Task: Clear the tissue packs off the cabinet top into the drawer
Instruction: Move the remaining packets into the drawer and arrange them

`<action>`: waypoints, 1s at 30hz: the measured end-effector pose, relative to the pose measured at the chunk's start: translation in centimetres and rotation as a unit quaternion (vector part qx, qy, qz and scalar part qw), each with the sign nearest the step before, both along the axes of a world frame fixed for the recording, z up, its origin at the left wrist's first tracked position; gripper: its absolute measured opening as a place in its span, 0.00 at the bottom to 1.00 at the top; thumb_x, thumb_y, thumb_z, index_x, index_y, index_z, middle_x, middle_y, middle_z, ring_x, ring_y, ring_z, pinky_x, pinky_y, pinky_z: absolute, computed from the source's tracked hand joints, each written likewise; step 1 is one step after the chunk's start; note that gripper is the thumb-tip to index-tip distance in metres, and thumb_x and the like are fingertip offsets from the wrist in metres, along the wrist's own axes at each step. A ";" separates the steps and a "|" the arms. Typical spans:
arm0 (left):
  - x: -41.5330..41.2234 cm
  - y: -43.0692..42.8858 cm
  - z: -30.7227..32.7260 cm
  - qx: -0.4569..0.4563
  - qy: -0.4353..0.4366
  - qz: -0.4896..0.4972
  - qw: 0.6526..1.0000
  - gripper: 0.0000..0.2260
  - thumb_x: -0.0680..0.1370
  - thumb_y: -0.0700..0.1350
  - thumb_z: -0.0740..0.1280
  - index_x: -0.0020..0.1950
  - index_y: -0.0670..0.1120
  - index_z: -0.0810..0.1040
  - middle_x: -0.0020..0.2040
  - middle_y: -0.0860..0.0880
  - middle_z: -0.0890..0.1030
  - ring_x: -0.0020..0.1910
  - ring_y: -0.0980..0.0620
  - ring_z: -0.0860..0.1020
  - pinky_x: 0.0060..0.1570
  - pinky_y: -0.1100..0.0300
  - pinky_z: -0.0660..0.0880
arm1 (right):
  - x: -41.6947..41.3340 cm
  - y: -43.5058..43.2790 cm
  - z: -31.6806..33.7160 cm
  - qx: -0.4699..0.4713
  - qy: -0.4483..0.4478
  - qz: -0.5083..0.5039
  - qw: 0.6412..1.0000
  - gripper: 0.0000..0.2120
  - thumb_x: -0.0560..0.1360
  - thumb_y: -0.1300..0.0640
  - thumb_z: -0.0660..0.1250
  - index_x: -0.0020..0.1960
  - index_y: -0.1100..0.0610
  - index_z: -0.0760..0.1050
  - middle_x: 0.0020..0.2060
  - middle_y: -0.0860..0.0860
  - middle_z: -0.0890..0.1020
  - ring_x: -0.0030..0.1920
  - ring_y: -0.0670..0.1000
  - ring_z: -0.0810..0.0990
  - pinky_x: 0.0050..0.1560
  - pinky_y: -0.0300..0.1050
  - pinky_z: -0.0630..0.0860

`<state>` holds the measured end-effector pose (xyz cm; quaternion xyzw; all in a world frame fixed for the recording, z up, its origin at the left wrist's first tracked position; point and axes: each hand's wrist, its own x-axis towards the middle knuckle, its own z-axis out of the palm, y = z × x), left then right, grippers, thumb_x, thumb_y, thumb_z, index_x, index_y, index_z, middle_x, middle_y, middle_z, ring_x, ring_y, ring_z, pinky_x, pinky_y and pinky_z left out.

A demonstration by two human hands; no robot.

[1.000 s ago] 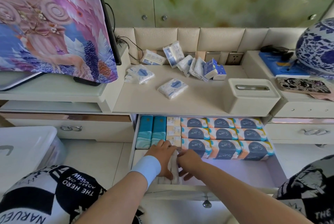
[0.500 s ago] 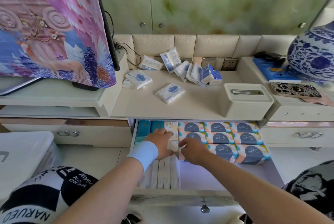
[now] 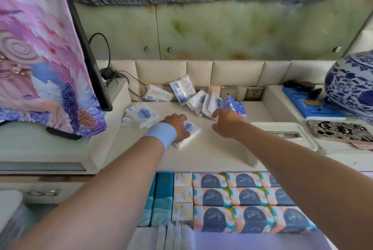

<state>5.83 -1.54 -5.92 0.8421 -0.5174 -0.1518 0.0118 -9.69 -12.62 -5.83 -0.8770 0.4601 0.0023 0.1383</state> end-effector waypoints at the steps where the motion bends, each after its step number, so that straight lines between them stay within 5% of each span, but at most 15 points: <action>1: 0.4 -1.3 -0.4 -0.013 0.006 0.007 1.000 0.29 0.79 0.55 0.64 0.77 0.51 0.60 0.74 0.46 0.65 0.71 0.43 0.66 0.65 0.49 0.69 | 0.5 -1.1 -0.3 -0.012 0.011 -0.008 1.000 0.24 0.77 0.51 0.63 0.73 0.48 0.66 0.69 0.54 0.69 0.65 0.57 0.72 0.63 0.49 0.71; 7: 2.5 -7.8 -3.8 -0.029 0.009 0.031 0.999 0.29 0.77 0.54 0.65 0.76 0.51 0.59 0.73 0.45 0.64 0.71 0.42 0.64 0.65 0.46 0.68 | 3.3 -7.2 -3.9 -0.135 0.101 -0.015 0.985 0.37 0.70 0.40 0.69 0.73 0.46 0.57 0.70 0.57 0.62 0.69 0.60 0.63 0.67 0.57 0.64; 12: 4.3 -12.1 -4.9 -0.115 0.062 0.073 0.989 0.26 0.78 0.50 0.64 0.74 0.52 0.60 0.74 0.44 0.62 0.70 0.39 0.64 0.63 0.45 0.68 | 6.8 -10.5 -6.7 -0.212 0.112 -0.001 0.971 0.47 0.67 0.26 0.59 0.78 0.44 0.44 0.70 0.60 0.64 0.72 0.65 0.57 0.69 0.71 0.52; 15: 5.9 -13.3 -5.8 -0.145 0.035 0.103 0.983 0.24 0.78 0.49 0.63 0.74 0.52 0.62 0.73 0.46 0.64 0.71 0.41 0.64 0.64 0.46 0.67 | 8.9 -11.5 -8.4 -0.215 0.105 -0.007 0.971 0.47 0.67 0.25 0.56 0.78 0.44 0.43 0.68 0.62 0.69 0.70 0.65 0.62 0.66 0.74 0.48; 20: 12.0 -13.5 -6.9 -0.202 -0.066 0.168 0.963 0.26 0.77 0.42 0.63 0.75 0.51 0.60 0.74 0.46 0.60 0.71 0.43 0.60 0.65 0.51 0.65 | 11.8 -12.0 -10.3 -0.230 0.120 0.008 0.966 0.41 0.73 0.30 0.56 0.78 0.46 0.47 0.66 0.65 0.69 0.66 0.64 0.69 0.70 0.67 0.53; 23: 15.8 -13.6 -7.2 -0.201 -0.116 0.171 0.958 0.30 0.76 0.40 0.64 0.76 0.51 0.59 0.75 0.47 0.56 0.72 0.43 0.58 0.65 0.52 0.65 | 13.6 -12.2 -10.8 -0.205 0.132 0.005 0.970 0.25 0.80 0.47 0.56 0.75 0.52 0.57 0.68 0.69 0.64 0.65 0.69 0.69 0.64 0.61 0.69; 26: 18.2 -13.9 -7.9 -0.188 -0.135 0.175 0.957 0.29 0.75 0.38 0.64 0.74 0.54 0.60 0.74 0.48 0.55 0.70 0.43 0.58 0.61 0.51 0.68 | 14.1 -12.0 -10.5 -0.210 0.154 0.039 0.965 0.21 0.80 0.61 0.55 0.72 0.59 0.61 0.68 0.70 0.64 0.62 0.69 0.73 0.53 0.55 0.76; 30: 20.4 -14.3 -9.4 -0.199 -0.134 0.175 0.955 0.30 0.75 0.38 0.66 0.73 0.56 0.60 0.75 0.46 0.53 0.69 0.41 0.59 0.60 0.51 0.69 | 12.9 -10.8 -8.7 -0.255 0.117 0.086 0.956 0.17 0.76 0.56 0.61 0.65 0.55 0.68 0.58 0.58 0.73 0.51 0.57 0.77 0.40 0.47 0.66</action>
